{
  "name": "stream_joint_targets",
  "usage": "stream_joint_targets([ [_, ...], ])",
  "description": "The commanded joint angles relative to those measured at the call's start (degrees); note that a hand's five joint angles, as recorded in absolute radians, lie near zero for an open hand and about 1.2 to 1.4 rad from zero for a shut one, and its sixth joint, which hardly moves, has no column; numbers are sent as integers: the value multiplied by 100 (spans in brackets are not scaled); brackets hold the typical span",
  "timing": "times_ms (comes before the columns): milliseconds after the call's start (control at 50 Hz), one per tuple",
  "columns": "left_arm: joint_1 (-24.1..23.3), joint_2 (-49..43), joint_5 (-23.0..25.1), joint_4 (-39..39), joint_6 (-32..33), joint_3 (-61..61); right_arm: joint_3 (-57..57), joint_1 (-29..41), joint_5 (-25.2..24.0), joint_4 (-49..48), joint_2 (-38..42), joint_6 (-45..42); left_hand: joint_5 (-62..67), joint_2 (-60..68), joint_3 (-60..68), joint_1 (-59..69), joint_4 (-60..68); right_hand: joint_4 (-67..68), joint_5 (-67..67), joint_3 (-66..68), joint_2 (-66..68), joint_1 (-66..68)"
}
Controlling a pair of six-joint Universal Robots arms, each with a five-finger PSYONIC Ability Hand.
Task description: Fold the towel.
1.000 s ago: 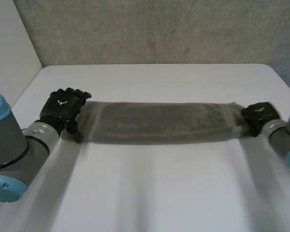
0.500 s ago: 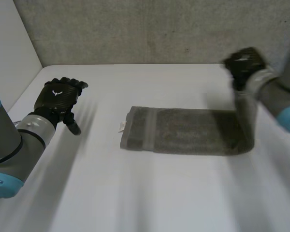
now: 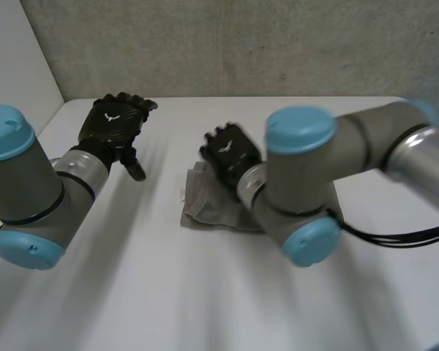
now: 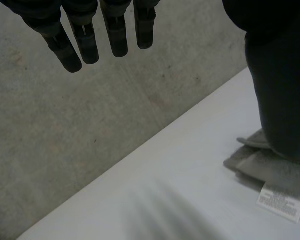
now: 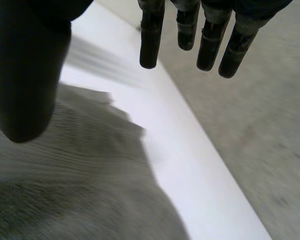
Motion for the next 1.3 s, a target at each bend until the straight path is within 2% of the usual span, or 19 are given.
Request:
stream_joint_targets([
  [20,-198,-16,-10,-3,-23,50,1415,-1071,59,79,-1302,630,-1226,-439,-382,-482,-474,-432,-346,-360,-396,-339],
  [200,-348,-34,-10,6,-23,-47,3598,-2128,-231,-518,-1567,-73,-1226,-439,-382,-482,-474,501,587,574,537,594],
  [240,-374,-43,-10,6,-23,-56,3992,-2303,-275,-860,-1549,-257,-1242,-456,-399,-499,-491,1739,1825,1811,1775,1831],
  [300,-383,-43,-10,6,-23,-65,4099,-2330,-275,-967,-1541,-302,-1226,-439,-382,-482,-474,2503,2589,2576,2539,2596],
  [340,-383,-34,-19,-3,-23,-56,4134,-2339,-266,-1037,-1541,-310,-1226,-440,-382,-483,-474,4211,4297,4283,4247,4303],
  [360,-383,-34,-19,-3,-23,-56,4134,-2339,-266,-1037,-1541,-310,-1226,-439,-382,-482,-474,4219,4305,4291,4255,4312],
  [400,-374,-16,-19,-3,-23,-56,4038,-2348,-240,-1046,-1558,-328,-1242,-456,-398,-499,-490,6309,6395,6382,6345,6402],
  [460,-366,10,-19,-3,-23,-56,3941,-2339,-240,-1046,-1585,-328,-1226,-439,-382,-482,-474,6568,6654,6640,6604,6661],
  [580,-383,80,-107,-3,-23,23,3158,-2190,-240,-949,-1857,-328,-1226,-439,-382,-482,-474,6568,6654,6640,6604,6661],
  [680,-383,186,-142,-11,-23,164,2306,-1293,-284,-773,-1839,-328,-1226,-439,-382,-482,-474,6568,6654,6640,6604,6661],
  [780,-383,283,-343,-20,-207,374,1236,-118,-660,-431,-841,-704,-1226,-440,-382,-483,-474,6568,6654,6640,6604,6661],
  [880,-357,283,-528,-29,-515,559,848,410,-1030,-220,-233,-1398,-1226,-440,-382,-483,-474,6568,6654,6640,6604,6661],
  [940,-357,195,-538,-38,-647,699,733,517,-856,-176,-47,-1523,-1226,-439,-382,-482,-474,6568,6654,6640,6604,6661],
  [960,-366,169,-546,-64,-674,752,689,500,-655,-176,-20,-1462,-1226,-439,-382,-482,-474,4808,4895,4881,4844,4901],
  [980,-366,168,-546,-64,-674,753,689,500,-653,-176,-20,-1462,-1226,-439,-382,-482,-474,4791,4877,4863,4827,4883],
  [1000,-374,133,-538,-108,-674,805,697,491,-418,-193,-11,-1331,-1226,-439,-382,-482,-474,1876,1963,1949,1912,1969],
  [1020,-374,133,-538,-108,-674,805,732,491,-137,-219,-81,-1112,-1226,-439,-382,-482,-474,-152,-65,-79,-115,-59],
  [1120,-541,-288,-529,-205,-691,1103,942,281,418,-228,-659,-191,-1226,-439,-382,-482,-474,-432,-346,-360,-396,-339],
  [1300,-981,-886,-538,-407,-700,1588,1796,-441,305,-255,-1532,1491,-1209,-423,-365,-466,-457,-432,-346,-360,-396,-339],
])
